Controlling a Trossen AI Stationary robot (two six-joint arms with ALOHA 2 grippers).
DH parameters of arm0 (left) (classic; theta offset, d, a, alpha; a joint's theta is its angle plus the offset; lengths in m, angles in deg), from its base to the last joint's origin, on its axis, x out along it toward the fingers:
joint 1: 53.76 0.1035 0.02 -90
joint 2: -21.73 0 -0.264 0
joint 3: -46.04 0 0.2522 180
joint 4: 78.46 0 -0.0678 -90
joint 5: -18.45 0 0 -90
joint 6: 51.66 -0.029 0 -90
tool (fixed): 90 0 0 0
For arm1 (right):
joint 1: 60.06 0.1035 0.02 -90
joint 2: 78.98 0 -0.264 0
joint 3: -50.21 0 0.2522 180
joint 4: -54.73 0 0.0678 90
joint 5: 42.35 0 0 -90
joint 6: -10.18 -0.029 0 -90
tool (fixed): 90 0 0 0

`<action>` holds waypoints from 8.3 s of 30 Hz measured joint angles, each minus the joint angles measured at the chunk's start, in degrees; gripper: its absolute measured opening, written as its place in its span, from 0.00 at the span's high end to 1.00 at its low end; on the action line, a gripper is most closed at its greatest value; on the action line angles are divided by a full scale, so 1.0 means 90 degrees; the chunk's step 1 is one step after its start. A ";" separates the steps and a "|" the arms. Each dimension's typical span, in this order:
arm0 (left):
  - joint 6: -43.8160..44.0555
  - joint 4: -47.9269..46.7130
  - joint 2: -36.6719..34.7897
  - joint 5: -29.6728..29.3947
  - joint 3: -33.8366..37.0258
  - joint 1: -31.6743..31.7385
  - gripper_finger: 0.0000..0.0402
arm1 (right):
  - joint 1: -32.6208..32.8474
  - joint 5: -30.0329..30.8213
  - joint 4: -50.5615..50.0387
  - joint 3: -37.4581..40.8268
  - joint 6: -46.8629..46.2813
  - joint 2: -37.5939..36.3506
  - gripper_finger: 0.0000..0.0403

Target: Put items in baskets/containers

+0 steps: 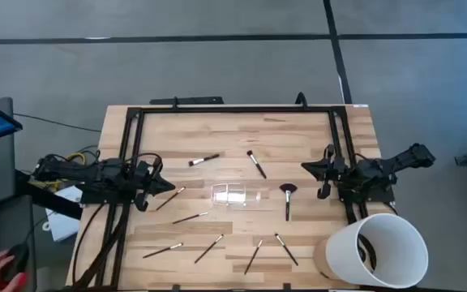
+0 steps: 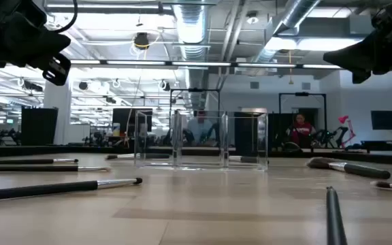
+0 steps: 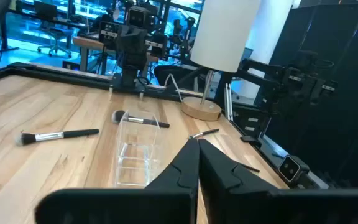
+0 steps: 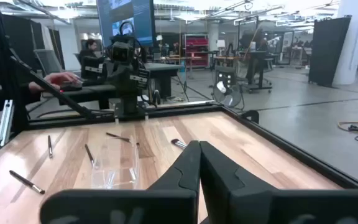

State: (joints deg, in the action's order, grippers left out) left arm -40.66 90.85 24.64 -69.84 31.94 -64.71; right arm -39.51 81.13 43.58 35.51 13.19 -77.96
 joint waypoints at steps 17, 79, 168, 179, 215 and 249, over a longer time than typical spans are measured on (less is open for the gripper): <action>0.0000 0.0000 0.0001 0.0000 0.0000 0.0000 0.99 | 0.0000 0.0000 -0.0002 -0.0001 0.0000 0.0000 1.00; -0.0188 0.0884 0.0001 -0.0009 -0.0001 0.0000 0.99 | -0.0001 0.0002 0.0000 -0.0001 0.0000 0.0000 1.00; 0.4638 -0.6220 0.9094 -0.0850 -0.5149 -0.0170 0.78 | -0.0592 -0.0401 -0.0001 -0.0012 0.0239 0.0022 1.00; 0.4284 -0.5775 0.9091 -0.0663 -0.4770 0.0017 0.78 | -0.0587 -0.0408 -0.0019 -0.0012 0.0221 0.0022 1.00; 0.4328 -0.4976 0.9070 -0.0508 -0.4223 0.0056 0.88 | -0.0587 -0.0411 -0.0048 -0.0017 0.0167 0.0022 1.00; 0.4474 -0.4545 0.6591 -0.1842 -0.4191 0.0061 0.96 | -0.0586 -0.0408 -0.0050 -0.0017 0.0160 0.0022 1.00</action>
State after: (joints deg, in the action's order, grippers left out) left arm -0.40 49.95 83.95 -86.41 -5.79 -64.16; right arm -44.78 77.46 43.13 35.37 14.63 -77.77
